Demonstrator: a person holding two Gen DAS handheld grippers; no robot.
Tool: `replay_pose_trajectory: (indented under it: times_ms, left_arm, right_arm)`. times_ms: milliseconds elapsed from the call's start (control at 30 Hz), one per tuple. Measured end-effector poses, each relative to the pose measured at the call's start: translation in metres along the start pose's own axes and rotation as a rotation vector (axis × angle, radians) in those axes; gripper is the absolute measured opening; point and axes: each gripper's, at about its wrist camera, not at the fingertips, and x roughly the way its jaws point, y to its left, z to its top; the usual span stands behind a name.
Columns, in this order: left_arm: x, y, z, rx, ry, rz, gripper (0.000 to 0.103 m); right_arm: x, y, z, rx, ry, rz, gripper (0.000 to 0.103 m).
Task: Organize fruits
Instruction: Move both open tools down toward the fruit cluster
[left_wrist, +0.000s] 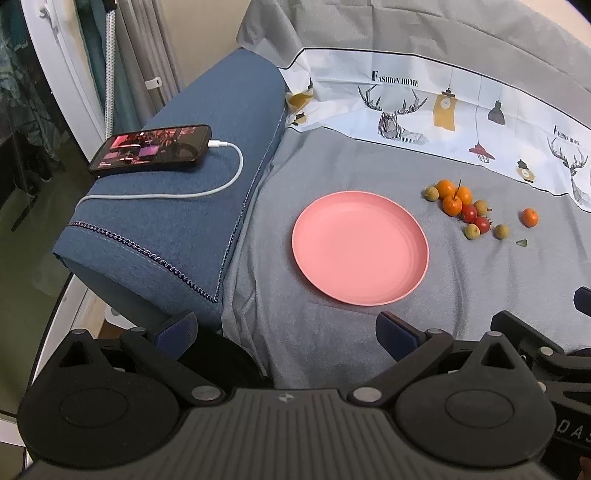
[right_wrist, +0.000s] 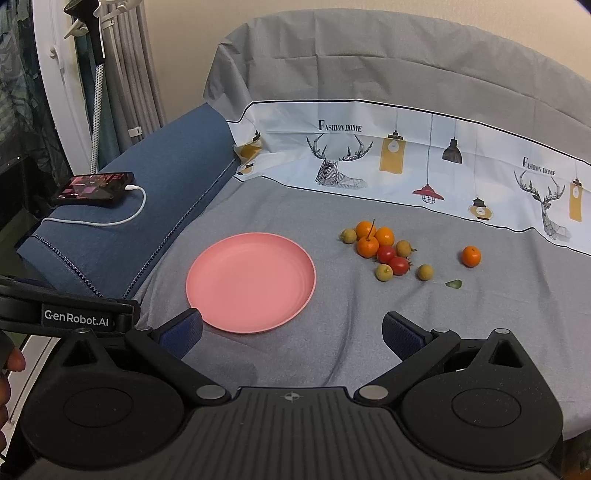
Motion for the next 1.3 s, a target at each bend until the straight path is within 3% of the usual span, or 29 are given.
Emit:
replay_pose_trajectory:
  times_ms: [433, 800, 967, 1167, 1300]
  left_arm:
    - [0.002, -0.019, 0.003, 0.053, 0.016, -0.005, 0.103]
    - [0.032, -0.078, 0.032, 0.133, 0.043, -0.053, 0.103]
    - [0.064, -0.124, 0.066, 0.167, 0.025, -0.109, 0.103]
    - [0.133, -0.185, 0.111, 0.198, 0.016, -0.148, 0.103]
    - [0.195, -0.217, 0.137, 0.201, 0.082, -0.161, 0.103]
  right_arm:
    - [0.0, -0.025, -0.003, 0.079, -0.033, -0.009, 0.102]
    - [0.029, -0.104, -0.019, 0.234, -0.044, -0.153, 0.102]
    - [0.055, -0.153, -0.021, 0.29, -0.061, -0.256, 0.102]
    - [0.109, -0.211, -0.008, 0.335, -0.073, -0.34, 0.102]
    - [0.166, -0.243, 0.002, 0.36, -0.048, -0.375, 0.102]
